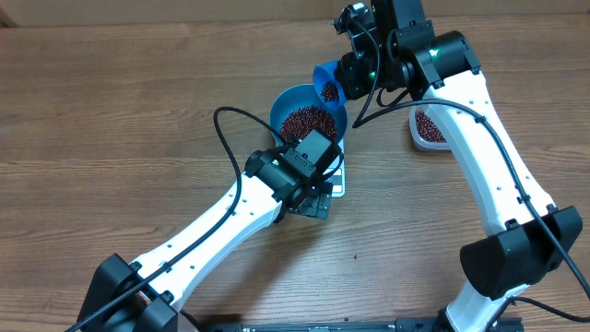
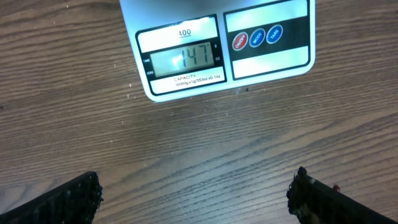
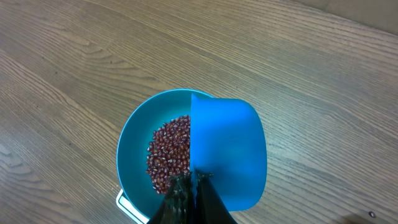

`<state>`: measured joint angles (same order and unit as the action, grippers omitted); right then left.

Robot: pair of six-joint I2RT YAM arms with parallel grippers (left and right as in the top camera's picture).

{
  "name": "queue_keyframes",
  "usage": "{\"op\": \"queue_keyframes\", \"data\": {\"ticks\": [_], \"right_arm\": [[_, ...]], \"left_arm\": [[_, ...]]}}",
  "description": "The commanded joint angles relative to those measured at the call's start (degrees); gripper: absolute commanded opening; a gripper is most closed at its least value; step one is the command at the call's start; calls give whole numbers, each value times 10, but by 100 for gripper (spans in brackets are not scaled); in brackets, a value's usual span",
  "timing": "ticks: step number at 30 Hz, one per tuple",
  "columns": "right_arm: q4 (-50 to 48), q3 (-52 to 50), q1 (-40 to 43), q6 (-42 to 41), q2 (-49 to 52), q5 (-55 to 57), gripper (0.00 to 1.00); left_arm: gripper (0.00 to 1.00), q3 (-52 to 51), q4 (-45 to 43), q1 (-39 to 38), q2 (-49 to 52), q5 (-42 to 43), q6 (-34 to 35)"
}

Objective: Scoop item into bowl and weigh 150g on scale
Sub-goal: 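Tilt the scoop over the bowl to pour beans, right gripper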

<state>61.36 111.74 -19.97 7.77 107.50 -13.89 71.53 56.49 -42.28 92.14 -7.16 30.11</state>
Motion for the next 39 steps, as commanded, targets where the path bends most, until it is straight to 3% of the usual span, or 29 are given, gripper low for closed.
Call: {"op": "queue_keyframes", "data": {"ticks": [1,16,23,27,39], "right_arm": [[-5,0,-3,11,-13,3,4],[-4,24,-3,35,-13,46,4],[13,23,-32,108,-13,66,3],[5,23,-53,108,-13,130,4],[0,23,-55,106,-13,115,4]], "left_arm": [[100,-4,-4,2,-4,-14,12],[100,-4,-4,2,-4,-14,12],[100,-4,-4,2,-4,-14,12],[100,-4,-4,2,-4,-14,12],[100,-4,-4,3,-4,-14,12]]}}
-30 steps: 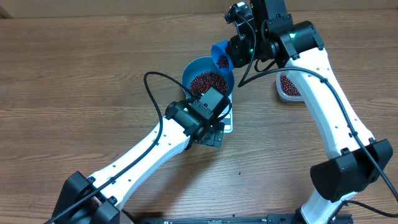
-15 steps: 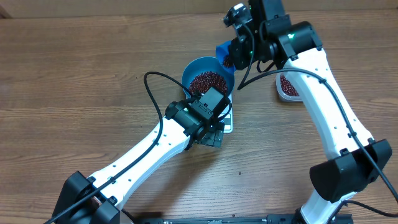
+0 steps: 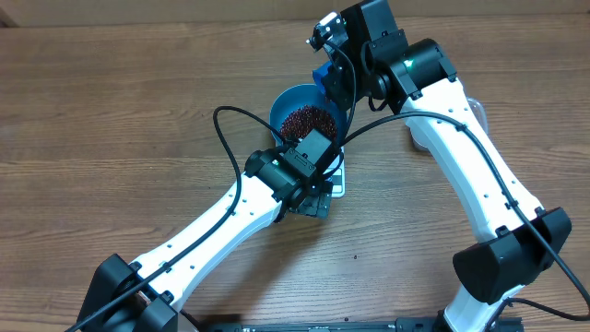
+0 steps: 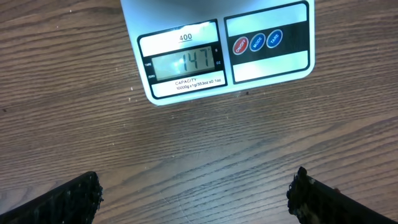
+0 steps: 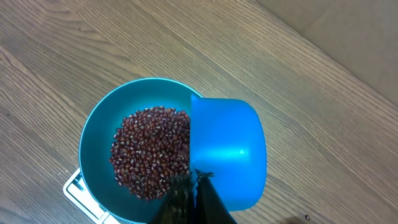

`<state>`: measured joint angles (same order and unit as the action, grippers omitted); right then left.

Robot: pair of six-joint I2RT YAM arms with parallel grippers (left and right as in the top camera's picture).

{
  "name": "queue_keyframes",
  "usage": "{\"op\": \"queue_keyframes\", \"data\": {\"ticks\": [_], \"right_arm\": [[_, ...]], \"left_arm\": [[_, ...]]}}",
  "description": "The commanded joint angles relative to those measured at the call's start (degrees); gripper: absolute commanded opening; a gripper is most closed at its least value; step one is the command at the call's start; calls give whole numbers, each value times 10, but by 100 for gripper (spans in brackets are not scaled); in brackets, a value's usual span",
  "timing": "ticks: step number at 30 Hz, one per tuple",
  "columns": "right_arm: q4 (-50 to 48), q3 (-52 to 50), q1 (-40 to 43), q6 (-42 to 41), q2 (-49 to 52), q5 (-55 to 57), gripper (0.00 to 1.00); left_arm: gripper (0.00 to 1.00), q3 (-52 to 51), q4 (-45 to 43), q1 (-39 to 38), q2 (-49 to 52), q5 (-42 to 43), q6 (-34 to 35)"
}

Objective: Scoop item into bowl and weigh 150g on scale
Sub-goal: 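Tilt the scoop over the bowl to pour beans, right gripper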

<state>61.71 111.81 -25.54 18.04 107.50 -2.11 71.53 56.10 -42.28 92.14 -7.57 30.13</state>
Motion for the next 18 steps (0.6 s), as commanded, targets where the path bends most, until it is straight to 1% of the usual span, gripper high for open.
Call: {"op": "queue_keyframes", "data": {"ticks": [1,18], "right_arm": [[-4,23,1,2,-13,-7,4],[-3,23,2,-2,-13,-10,4]], "left_arm": [[100,-4,0,3,-4,-10,12],[99,-4,0,3,-4,-10,12]]}}
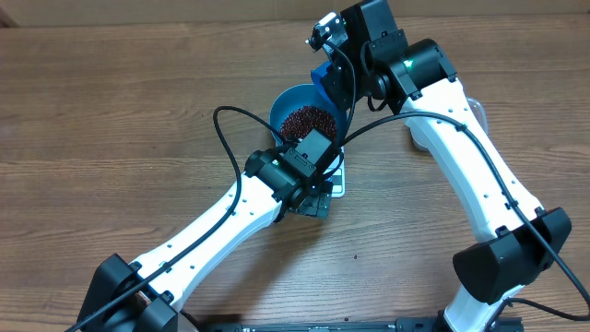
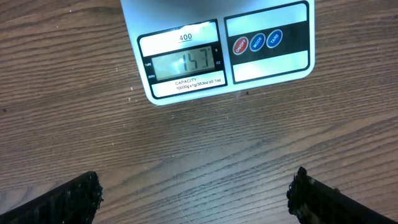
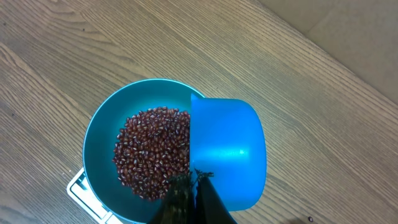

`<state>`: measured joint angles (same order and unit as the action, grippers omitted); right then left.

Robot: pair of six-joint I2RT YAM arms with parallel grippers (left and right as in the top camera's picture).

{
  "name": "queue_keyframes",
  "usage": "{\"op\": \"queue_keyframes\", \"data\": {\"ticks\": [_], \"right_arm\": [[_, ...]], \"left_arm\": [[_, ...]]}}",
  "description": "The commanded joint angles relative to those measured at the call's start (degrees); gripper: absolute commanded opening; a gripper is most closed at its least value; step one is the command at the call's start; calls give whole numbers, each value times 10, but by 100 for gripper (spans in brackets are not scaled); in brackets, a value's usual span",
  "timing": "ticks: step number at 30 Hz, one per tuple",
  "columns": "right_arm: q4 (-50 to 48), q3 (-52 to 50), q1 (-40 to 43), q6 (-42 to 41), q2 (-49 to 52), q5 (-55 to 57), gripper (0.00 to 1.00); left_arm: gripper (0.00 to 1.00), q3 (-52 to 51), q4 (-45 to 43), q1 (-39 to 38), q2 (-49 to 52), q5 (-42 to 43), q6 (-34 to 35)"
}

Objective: Scoop item into bowl and weigh 150g on scale
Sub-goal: 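Tilt the scoop over the bowl to pour beans, right gripper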

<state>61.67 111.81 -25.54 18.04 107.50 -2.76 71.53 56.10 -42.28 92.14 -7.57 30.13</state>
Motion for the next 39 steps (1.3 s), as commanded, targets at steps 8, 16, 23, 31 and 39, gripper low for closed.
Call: {"op": "queue_keyframes", "data": {"ticks": [8,16,23,31,39], "right_arm": [[-3,23,2,-2,-13,-3,4],[6,23,1,9,-13,-61,4],[-10,21,2,-1,-13,-30,4],[-7,21,-3,-7,-13,-8,4],[-5,21,-3,-7,-13,-8,4]], "left_arm": [[99,-4,0,3,-4,-10,12],[99,-4,0,3,-4,-10,12],[100,-4,0,3,-4,-10,12],[100,-4,0,3,-4,-10,12],[100,-4,0,3,-4,-10,12]]}}
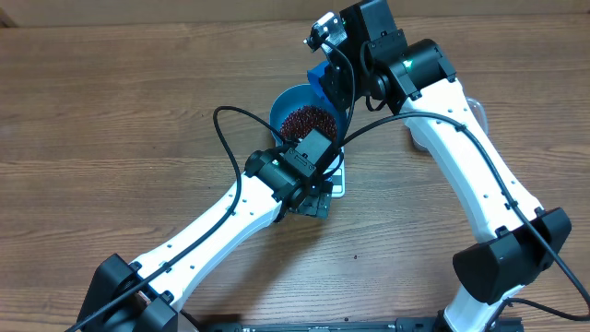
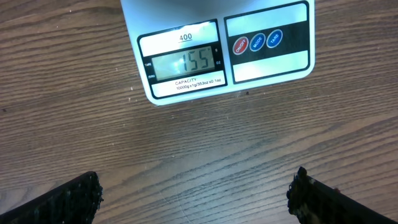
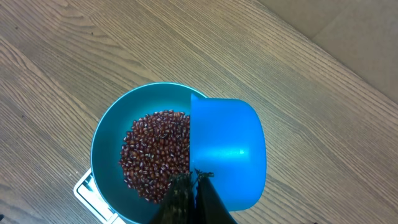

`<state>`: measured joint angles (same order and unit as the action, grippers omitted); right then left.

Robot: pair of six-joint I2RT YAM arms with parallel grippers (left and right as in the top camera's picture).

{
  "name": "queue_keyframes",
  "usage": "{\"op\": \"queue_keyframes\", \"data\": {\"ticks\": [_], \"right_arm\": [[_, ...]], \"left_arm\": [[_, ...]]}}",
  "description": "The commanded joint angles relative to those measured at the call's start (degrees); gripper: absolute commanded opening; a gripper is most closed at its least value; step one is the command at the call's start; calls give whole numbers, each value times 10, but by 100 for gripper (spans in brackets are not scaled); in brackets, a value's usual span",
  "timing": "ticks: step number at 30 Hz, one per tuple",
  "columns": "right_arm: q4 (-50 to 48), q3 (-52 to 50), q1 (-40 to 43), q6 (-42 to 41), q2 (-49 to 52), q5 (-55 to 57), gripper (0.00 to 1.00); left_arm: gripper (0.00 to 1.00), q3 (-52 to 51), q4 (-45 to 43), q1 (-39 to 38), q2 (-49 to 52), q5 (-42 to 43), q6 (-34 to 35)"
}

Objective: Scoop item into bowl and weigh 150g on scale
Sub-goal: 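Tilt the scoop over the bowl to pour beans, right gripper, then move the scoop back to the bean tub with the right gripper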

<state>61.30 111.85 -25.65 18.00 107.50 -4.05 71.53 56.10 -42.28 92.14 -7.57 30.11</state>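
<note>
The white scale (image 2: 217, 46) shows 155 on its display (image 2: 182, 64). On it stands the teal bowl (image 3: 109, 155) holding red beans (image 3: 155, 152). My right gripper (image 3: 193, 180) is shut on the blue scoop (image 3: 227, 152), which is tipped on its side over the bowl's right rim; in the overhead view the scoop (image 1: 320, 80) sits at the bowl's far edge. My left gripper (image 2: 196, 190) hangs open above bare table in front of the scale, its fingertips (image 2: 81, 193) wide apart with nothing between them.
A white container (image 1: 472, 111) of beans lies right of the bowl, mostly hidden under the right arm. The left arm (image 1: 230, 217) reaches diagonally from the near left to the scale. Bare wooden table (image 1: 111, 111) surrounds everything.
The scale reading rose from 153 to 155. In the right wrist view the bowl has shifted slightly right and down. The left gripper has not moved.
The scale read 147 with the scoop held at the bowl's right rim. The right gripper then stood further over the bowl's far edge, reading still 147. It then read 153, and now 155. The left gripper stayed open before the scale throughout.
</note>
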Motion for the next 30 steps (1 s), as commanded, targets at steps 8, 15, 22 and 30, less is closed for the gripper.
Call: {"op": "queue_keyframes", "data": {"ticks": [8,15,22,30], "right_arm": [[-1,20,-2,-7,-13,5,4],[-1,20,-2,-6,-13,5,4],[-2,20,0,-7,-13,12,4],[-29,22,35,-82,-13,24,4]], "left_arm": [[100,-4,0,3,-4,-10,12],[100,-4,0,3,-4,-10,12],[100,-4,0,3,-4,-10,12],[100,-4,0,3,-4,-10,12]]}}
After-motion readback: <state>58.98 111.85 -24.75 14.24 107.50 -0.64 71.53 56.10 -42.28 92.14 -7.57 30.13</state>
